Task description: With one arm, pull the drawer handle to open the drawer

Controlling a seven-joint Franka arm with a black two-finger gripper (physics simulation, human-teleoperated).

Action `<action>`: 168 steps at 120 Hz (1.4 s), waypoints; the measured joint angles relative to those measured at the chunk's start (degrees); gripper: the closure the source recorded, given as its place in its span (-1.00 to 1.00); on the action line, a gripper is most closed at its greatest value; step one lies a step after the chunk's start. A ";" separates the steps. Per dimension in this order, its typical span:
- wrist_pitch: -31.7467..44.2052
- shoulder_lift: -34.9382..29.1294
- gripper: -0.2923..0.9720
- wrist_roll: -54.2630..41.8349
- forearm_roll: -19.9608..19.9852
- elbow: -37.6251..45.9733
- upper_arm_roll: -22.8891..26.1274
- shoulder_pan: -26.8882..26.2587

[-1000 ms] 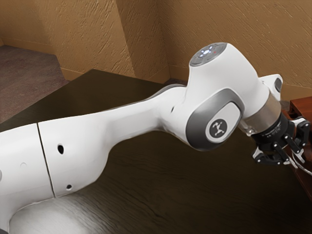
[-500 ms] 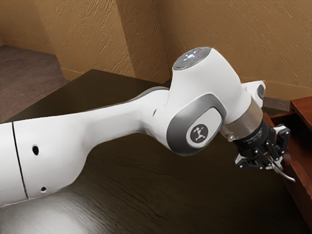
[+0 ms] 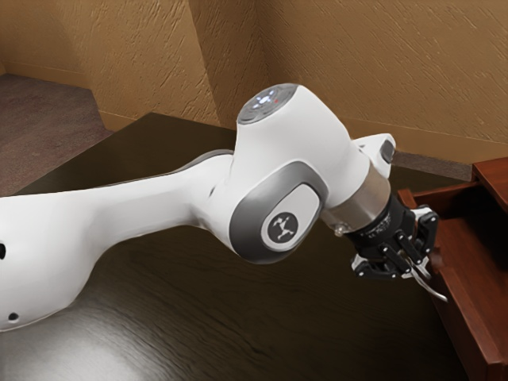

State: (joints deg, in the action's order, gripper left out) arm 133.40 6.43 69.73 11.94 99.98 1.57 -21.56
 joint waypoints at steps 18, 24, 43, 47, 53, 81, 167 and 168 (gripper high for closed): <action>0.53 -2.00 0.70 -0.02 -0.03 2.41 -0.96 -0.74; 0.64 -2.39 0.70 0.02 -0.12 2.99 -1.17 -0.84; 0.95 -4.17 0.71 0.12 -0.10 4.92 -1.95 -1.25; 1.09 -4.64 0.71 0.14 -0.11 5.51 -2.13 -1.35; 1.31 -5.40 0.71 0.16 -0.11 6.48 -2.22 -1.28; 2.34 -8.34 0.70 0.26 -0.19 10.19 -3.00 -1.55; 4.20 -16.55 0.36 0.22 0.15 17.88 -9.20 -3.88; 4.20 -16.63 0.35 0.21 0.15 17.91 -9.30 -3.91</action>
State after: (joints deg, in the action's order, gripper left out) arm 137.61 -10.20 69.94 12.09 117.88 -7.73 -25.47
